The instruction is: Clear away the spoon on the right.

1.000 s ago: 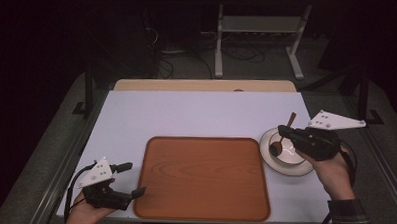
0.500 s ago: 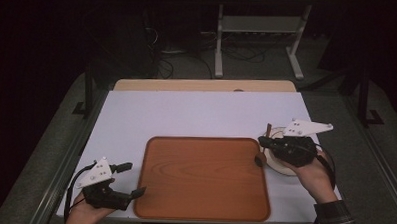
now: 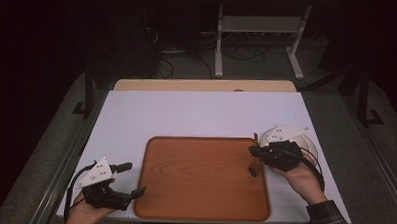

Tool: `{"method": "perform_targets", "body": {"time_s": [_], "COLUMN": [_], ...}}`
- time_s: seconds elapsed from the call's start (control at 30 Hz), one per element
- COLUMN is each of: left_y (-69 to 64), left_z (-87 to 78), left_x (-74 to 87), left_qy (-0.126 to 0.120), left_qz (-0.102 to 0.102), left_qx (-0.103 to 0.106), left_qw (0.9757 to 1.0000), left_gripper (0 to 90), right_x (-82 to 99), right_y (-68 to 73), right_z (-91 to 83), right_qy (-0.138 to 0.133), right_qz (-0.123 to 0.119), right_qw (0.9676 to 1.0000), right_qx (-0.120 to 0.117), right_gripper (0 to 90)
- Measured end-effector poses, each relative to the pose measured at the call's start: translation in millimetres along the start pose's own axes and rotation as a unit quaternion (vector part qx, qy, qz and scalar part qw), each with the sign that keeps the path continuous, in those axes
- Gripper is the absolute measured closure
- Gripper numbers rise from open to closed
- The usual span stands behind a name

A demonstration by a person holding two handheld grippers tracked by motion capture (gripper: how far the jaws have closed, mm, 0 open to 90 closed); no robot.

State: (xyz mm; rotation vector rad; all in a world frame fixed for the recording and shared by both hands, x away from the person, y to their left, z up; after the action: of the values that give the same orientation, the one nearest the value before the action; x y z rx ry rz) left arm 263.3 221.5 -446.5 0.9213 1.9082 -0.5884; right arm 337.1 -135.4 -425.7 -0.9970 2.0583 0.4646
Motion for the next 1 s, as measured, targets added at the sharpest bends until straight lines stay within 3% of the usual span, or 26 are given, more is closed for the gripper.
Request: {"method": "perform_targets", "body": {"time_s": [0.23, 1.0], "left_y": [0.0, -0.5], "left_z": [-0.2, -0.1], "left_x": [-0.1, -0.1], "left_qy": [-0.001, 0.0], "left_qz": [0.0, 0.001], "left_qx": [0.0, 0.001], "left_qw": [1.0, 1.0], "left_gripper": [10.9, 10.9], "right_x": [6.3, 0.3], "right_y": [6.1, 12.8], "right_z": [13.9, 49.1], "right_qy": [0.03, 0.058], "right_qz": [-0.007, -0.024], "right_qw": [0.9995, 0.9979], "right_qx": [-0.009, -0.015], "right_gripper": [88.1, 87.6]}}
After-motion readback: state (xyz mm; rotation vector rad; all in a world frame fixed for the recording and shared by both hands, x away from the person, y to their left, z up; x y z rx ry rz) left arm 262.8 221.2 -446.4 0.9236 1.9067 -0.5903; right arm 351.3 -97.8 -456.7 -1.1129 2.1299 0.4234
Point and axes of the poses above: each handheld gripper's, and its own axes: z roughly forward along the jaws, x roughly out of its underside, y roughly to its left, the point moved 9 cm from there along z, roughly forward along the jaws
